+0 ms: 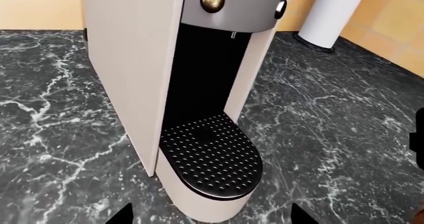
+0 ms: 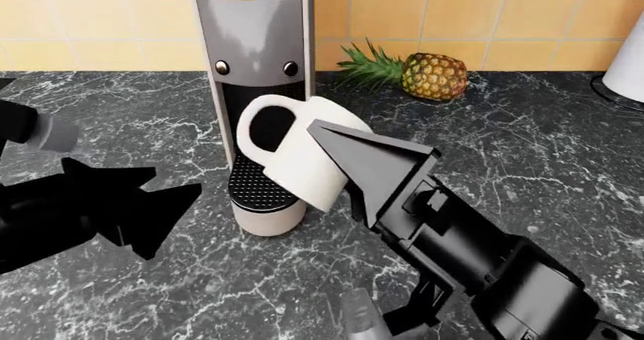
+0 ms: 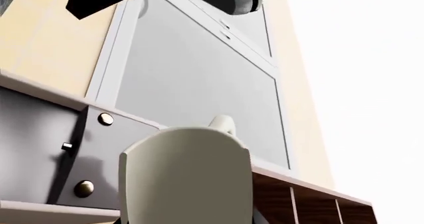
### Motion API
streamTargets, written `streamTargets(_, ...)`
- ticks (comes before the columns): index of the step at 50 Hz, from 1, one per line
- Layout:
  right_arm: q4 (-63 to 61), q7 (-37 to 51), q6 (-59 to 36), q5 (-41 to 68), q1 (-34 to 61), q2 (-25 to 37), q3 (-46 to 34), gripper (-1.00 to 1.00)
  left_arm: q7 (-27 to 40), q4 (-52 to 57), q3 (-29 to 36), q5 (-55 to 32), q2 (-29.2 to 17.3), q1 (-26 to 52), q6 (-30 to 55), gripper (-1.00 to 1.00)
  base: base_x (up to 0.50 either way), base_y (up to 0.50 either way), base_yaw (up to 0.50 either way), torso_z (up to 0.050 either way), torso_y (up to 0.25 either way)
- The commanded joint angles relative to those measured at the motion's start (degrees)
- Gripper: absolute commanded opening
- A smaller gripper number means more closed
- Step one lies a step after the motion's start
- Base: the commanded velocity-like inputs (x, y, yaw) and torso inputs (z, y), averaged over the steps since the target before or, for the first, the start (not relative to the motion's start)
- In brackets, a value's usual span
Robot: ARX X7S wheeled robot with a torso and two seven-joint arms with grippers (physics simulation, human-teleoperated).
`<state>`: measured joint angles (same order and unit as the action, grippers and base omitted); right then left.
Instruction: A wet mug is on the counter and needs to be dried. Pick it up and place it upside down in the open cabinet.
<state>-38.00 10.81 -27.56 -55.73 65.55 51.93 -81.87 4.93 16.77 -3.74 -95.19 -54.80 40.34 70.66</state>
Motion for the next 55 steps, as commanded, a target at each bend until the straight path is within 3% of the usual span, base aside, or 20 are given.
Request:
streamTargets(1,-1.9,-0.4,0.5,-3.7,-0.1,0.1,-0.4,-1.0,0.1,-3.1,3.0,-1.2,0.6,4.9,1.2,1.0,0.0,0.0,0.0,0.0,0.0)
streamTargets(15,-2.1,0.0,1.1,-4.3,-0.3,-0.5,-0.5,-1.0,-0.8,-4.2,7.3,-2.4,2.4,9.3,3.0,1.0,0.0,0.0,0.0,0.0,0.0)
streamTargets(31,3.1,6.2,7.6,-14.2,1.9,-0.1,-3.0,-1.0,-1.7,-5.2,9.8,-3.1,2.2,11.1,4.1,1.0,0.0,0.0,0.0,0.0,0.0)
streamTargets(55,2.7,6.4,8.3,-14.8,1.8,0.1,-3.0,-1.0,-3.9,-6.7,11.7,-4.4,1.4,12.1,4.5,1.0,0.0,0.0,0.0,0.0,0.0)
